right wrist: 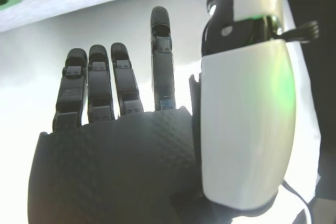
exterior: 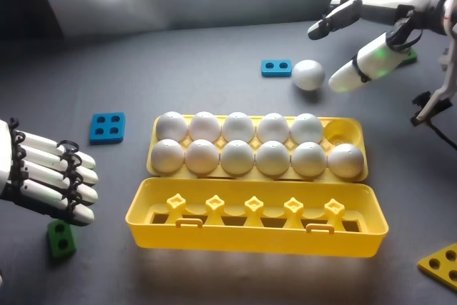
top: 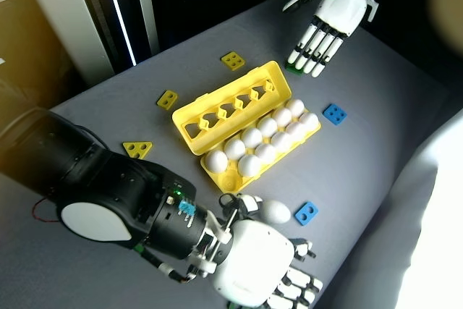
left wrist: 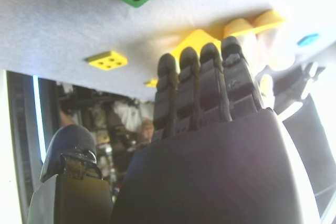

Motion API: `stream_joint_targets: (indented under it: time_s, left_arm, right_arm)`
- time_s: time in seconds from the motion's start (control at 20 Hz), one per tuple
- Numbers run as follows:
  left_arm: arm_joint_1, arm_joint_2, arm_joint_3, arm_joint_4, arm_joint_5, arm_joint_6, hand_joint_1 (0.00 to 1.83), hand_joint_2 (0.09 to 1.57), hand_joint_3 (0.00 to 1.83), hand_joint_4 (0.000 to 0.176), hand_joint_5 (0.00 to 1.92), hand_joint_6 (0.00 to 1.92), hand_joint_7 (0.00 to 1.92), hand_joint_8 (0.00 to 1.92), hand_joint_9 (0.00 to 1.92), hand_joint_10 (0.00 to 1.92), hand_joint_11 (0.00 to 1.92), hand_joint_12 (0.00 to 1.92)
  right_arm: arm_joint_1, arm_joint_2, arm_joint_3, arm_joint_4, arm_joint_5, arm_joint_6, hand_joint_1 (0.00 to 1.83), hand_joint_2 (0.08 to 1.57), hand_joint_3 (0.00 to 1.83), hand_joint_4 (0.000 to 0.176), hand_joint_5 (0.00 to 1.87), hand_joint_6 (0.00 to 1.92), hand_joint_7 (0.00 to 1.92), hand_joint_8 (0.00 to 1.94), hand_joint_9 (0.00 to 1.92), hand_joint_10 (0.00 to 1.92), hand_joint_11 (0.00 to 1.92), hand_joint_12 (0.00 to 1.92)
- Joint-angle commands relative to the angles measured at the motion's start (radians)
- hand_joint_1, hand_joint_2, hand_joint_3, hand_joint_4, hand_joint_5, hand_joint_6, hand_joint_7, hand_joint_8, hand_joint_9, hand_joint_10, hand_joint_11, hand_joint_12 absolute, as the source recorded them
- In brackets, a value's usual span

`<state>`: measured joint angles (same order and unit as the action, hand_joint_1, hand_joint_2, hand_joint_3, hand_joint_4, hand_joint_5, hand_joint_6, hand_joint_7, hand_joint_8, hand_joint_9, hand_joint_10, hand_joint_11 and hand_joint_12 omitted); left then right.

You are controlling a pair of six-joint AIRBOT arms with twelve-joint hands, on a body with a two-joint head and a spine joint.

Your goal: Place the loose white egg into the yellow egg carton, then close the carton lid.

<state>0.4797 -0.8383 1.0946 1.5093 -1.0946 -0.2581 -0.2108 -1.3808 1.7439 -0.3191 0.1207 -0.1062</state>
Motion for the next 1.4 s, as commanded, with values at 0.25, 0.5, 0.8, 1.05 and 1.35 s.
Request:
stream_joint_targets:
  time_s: [0.25, 0.5, 0.8, 1.05, 1.35]
  left_arm:
    - [-0.002, -0.002, 0.006, -0.059, -0.054, 0.007, 0.0, 1.11, 0.0, 0.0, 0.27, 0.01, 0.17, 0.0, 0.07, 0.01, 0.0, 0.0]
    - [0.007, -0.004, 0.005, -0.059, -0.054, 0.008, 0.0, 1.11, 0.0, 0.0, 0.26, 0.0, 0.17, 0.0, 0.07, 0.0, 0.0, 0.0]
    - [0.007, -0.005, 0.005, -0.058, -0.054, 0.009, 0.0, 1.13, 0.01, 0.0, 0.26, 0.0, 0.19, 0.0, 0.09, 0.01, 0.0, 0.01]
    - [0.007, -0.006, 0.005, -0.057, -0.054, 0.009, 0.0, 1.12, 0.0, 0.0, 0.26, 0.0, 0.19, 0.0, 0.09, 0.0, 0.0, 0.0]
    - [0.007, -0.01, 0.003, -0.045, -0.055, 0.009, 0.0, 1.12, 0.0, 0.0, 0.26, 0.0, 0.18, 0.0, 0.08, 0.0, 0.0, 0.0]
  right_arm:
    - [-0.001, -0.024, 0.015, -0.005, 0.094, 0.006, 0.97, 0.82, 0.0, 0.176, 0.58, 0.0, 0.0, 0.0, 0.0, 0.0, 0.0, 0.0]
    - [0.002, -0.054, 0.024, -0.016, 0.098, 0.008, 0.94, 0.83, 0.0, 0.176, 0.57, 0.01, 0.0, 0.0, 0.0, 0.0, 0.0, 0.0]
    - [-0.019, -0.06, 0.024, -0.021, 0.119, 0.008, 0.92, 0.83, 0.0, 0.176, 0.53, 0.01, 0.0, 0.0, 0.0, 0.0, 0.01, 0.01]
    - [-0.038, -0.061, 0.024, -0.025, 0.133, 0.008, 0.89, 0.85, 0.01, 0.176, 0.52, 0.0, 0.01, 0.01, 0.0, 0.0, 0.05, 0.04]
    - [-0.037, -0.062, 0.024, -0.033, 0.151, 0.008, 0.91, 0.84, 0.0, 0.176, 0.55, 0.0, 0.0, 0.0, 0.0, 0.0, 0.0, 0.2]
